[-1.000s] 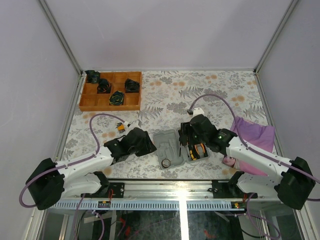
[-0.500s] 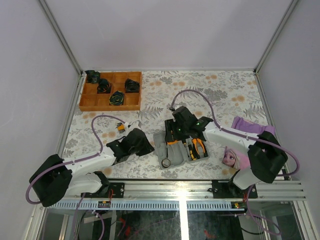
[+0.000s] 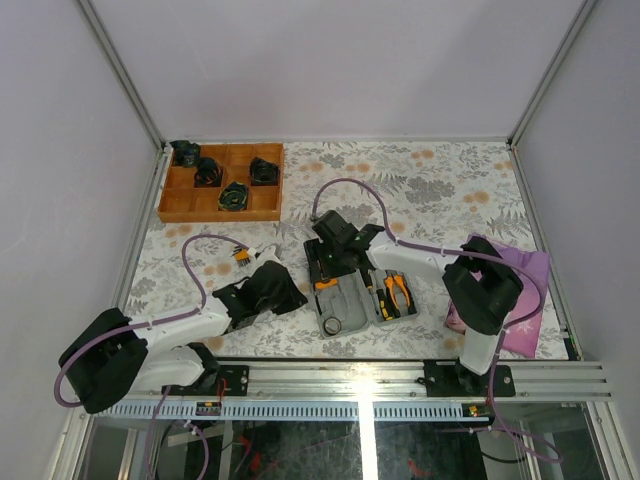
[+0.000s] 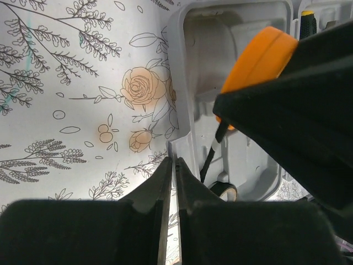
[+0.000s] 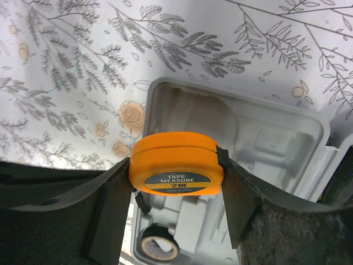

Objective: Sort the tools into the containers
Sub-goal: Place the engineering item in the storage box.

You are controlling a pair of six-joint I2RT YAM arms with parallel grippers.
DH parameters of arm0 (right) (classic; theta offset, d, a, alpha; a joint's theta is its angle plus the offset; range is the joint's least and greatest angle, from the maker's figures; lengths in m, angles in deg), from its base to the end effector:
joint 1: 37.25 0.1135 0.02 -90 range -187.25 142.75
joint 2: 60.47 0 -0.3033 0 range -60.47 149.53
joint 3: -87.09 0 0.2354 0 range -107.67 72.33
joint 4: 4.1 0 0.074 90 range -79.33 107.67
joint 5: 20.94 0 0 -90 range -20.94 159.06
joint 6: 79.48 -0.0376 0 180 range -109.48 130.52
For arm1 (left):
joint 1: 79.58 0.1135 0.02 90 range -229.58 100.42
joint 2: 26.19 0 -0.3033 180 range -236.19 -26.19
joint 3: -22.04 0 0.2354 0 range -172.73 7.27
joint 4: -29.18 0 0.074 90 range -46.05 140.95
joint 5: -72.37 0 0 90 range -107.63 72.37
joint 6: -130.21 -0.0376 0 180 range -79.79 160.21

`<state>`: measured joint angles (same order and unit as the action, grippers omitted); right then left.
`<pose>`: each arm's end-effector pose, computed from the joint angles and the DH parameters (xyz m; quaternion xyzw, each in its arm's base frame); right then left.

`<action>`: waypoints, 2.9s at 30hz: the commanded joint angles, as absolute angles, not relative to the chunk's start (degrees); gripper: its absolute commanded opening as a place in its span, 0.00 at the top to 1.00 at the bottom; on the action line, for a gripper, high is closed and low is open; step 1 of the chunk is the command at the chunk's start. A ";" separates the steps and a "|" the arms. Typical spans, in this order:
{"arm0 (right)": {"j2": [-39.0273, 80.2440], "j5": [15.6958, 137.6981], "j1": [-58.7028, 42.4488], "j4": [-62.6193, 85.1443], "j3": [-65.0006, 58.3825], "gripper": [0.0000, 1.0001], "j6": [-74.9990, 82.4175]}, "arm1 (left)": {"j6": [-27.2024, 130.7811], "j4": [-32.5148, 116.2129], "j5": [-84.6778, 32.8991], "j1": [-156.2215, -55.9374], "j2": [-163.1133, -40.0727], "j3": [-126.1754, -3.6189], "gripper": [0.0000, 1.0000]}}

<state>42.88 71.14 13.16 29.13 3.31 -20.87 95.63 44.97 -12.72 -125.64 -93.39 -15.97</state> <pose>0.2407 0.2932 0.2409 -0.1623 0.9336 0.2218 0.2298 0.1319 -0.1323 0.1995 -0.0916 0.9185 -0.2711 0.2727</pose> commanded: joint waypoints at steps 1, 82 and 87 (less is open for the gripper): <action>44.96 67.50 14.05 31.53 -1.33 0.95 -19.55 | 95.39 45.11 -12.39 -125.20 -93.17 -14.53 0.97; 48.35 62.59 14.92 31.56 -6.23 0.57 -3.01 | 95.40 47.91 -11.83 -125.07 -91.24 -14.61 0.96; 47.55 65.78 14.88 31.10 -6.17 0.56 1.79 | 95.32 48.38 -11.54 -125.12 -91.21 -14.92 0.96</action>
